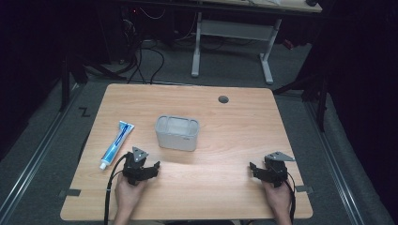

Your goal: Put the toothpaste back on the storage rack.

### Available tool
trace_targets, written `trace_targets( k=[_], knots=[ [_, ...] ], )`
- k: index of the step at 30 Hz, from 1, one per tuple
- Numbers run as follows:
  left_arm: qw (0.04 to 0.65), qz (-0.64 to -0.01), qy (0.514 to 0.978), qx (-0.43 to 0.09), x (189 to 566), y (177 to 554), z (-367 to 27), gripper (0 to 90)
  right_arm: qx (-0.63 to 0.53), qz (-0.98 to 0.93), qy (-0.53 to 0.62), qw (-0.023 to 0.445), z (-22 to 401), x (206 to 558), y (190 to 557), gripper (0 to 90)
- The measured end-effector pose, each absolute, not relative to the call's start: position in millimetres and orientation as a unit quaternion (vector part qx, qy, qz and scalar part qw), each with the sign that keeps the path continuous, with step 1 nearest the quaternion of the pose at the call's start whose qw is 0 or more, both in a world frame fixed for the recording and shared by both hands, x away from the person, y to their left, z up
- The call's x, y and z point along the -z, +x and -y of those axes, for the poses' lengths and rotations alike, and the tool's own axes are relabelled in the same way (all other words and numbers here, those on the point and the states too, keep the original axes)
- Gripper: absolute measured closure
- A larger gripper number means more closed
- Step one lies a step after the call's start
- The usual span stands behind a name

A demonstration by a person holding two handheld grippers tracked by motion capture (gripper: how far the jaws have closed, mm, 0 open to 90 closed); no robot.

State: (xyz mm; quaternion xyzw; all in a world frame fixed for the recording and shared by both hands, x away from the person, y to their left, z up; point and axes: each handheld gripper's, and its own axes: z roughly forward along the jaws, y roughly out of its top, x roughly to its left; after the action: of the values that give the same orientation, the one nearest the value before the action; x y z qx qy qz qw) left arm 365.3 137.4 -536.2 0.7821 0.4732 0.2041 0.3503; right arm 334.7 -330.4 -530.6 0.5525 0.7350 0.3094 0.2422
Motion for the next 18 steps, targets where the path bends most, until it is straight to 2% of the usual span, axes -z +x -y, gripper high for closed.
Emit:
trace_targets(
  k=[11,15,18],
  knots=[
    [0.35,-0.472,0.783,-0.203,536.3,365.8,-137.2,26.3,-0.309,-0.735,0.552,0.242,330.4,530.6,334.8,30.1],
    [0.349,-0.47,0.786,-0.2,536.6,366.1,-135.0,20.5,-0.309,-0.735,0.553,0.242,330.3,530.6,334.9,30.1],
    [0.348,-0.469,0.787,-0.199,536.6,366.3,-134.5,19.6,-0.309,-0.734,0.554,0.242,330.3,530.6,334.9,30.1]
  ],
)
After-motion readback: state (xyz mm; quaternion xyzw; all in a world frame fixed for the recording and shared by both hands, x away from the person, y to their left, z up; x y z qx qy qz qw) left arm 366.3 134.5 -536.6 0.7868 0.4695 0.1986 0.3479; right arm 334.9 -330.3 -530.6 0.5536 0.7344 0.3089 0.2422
